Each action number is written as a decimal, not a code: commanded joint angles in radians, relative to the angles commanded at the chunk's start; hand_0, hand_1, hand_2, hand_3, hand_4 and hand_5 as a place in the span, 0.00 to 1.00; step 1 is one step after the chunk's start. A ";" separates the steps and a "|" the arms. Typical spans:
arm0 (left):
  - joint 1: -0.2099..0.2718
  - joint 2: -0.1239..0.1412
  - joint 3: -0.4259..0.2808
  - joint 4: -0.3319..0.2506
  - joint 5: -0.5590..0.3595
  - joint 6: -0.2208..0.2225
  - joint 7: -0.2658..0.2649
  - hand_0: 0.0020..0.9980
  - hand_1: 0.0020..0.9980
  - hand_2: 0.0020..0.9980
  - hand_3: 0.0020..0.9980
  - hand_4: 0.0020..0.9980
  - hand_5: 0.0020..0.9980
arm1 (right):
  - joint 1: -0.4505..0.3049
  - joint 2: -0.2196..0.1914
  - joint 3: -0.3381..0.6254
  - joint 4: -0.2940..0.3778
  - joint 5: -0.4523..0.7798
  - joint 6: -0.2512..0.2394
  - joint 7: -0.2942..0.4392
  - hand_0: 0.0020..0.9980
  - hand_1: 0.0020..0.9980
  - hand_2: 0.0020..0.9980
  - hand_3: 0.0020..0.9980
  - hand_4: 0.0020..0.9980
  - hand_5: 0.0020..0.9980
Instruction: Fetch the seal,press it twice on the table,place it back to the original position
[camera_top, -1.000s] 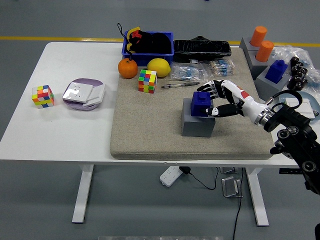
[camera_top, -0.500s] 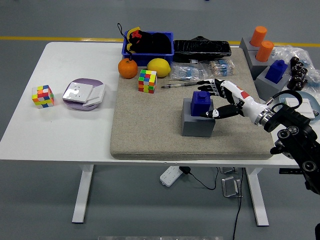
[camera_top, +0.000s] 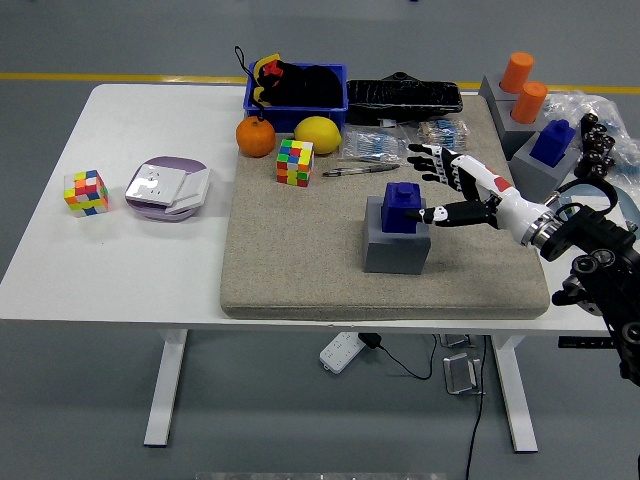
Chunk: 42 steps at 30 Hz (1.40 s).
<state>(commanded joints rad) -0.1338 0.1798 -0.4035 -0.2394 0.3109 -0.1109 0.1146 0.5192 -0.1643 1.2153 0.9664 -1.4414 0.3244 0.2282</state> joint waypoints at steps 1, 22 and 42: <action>-0.001 0.000 -0.001 0.000 0.001 0.000 0.000 0.82 0.82 0.79 0.84 0.81 0.42 | -0.005 -0.004 0.009 0.008 0.001 0.004 -0.003 0.96 0.95 0.95 0.99 1.00 0.28; -0.002 0.004 -0.027 0.001 0.011 0.003 -0.002 0.82 0.82 0.79 0.84 0.81 0.42 | -0.178 -0.168 0.386 0.066 -0.006 0.021 -0.062 0.89 0.88 0.84 0.83 1.00 0.20; -0.009 0.011 -0.024 -0.001 0.024 0.025 0.002 0.82 0.82 0.79 0.84 0.81 0.41 | -0.309 -0.171 0.673 0.135 -0.029 0.043 -0.136 0.85 0.78 0.72 0.72 0.96 0.23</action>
<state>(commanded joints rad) -0.1423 0.1906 -0.4274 -0.2406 0.3349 -0.0861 0.1170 0.2104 -0.3350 1.8886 1.1014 -1.4701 0.3670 0.0918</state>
